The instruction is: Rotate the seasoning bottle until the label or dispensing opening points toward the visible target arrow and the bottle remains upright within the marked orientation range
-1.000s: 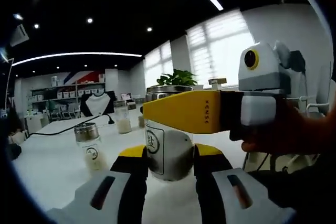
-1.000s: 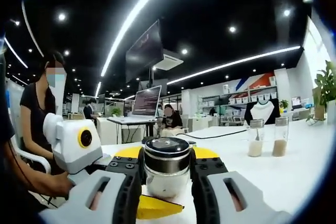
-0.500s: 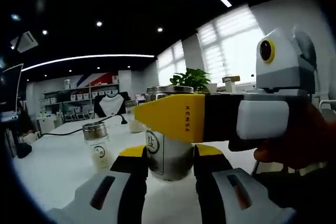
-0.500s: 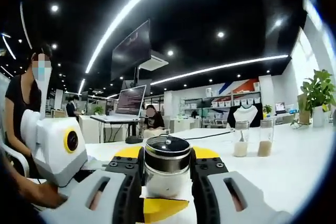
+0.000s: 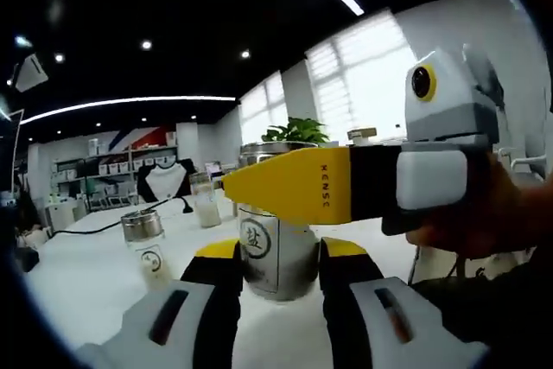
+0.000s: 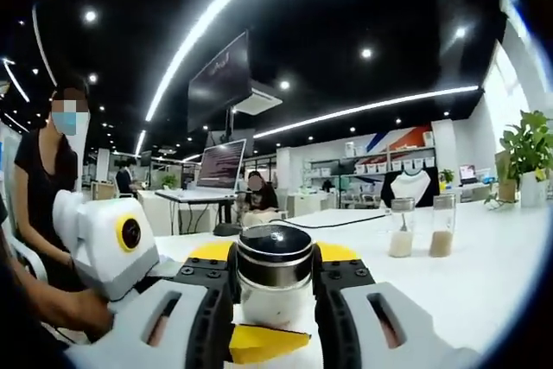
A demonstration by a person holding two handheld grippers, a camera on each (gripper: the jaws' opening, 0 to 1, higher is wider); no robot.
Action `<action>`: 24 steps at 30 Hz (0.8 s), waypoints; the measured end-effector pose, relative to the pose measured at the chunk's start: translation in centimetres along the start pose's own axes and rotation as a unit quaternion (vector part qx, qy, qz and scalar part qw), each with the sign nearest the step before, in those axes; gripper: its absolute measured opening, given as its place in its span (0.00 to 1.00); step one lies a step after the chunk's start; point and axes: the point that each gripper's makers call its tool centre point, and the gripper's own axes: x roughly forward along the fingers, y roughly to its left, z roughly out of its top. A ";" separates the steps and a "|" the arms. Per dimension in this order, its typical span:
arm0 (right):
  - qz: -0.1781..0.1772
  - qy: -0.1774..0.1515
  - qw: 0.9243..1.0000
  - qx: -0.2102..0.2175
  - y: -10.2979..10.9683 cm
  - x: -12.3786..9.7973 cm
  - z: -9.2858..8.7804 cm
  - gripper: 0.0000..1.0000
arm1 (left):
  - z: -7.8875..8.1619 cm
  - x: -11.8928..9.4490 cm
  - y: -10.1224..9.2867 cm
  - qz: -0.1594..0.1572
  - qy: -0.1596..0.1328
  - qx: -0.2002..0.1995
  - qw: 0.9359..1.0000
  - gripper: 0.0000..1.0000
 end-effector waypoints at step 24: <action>0.092 -0.009 0.996 -0.018 1.6 0.0 0.4 0.32 | 0.2 -0.6 0.5 0.004 0.011 -0.012 1.000 0.36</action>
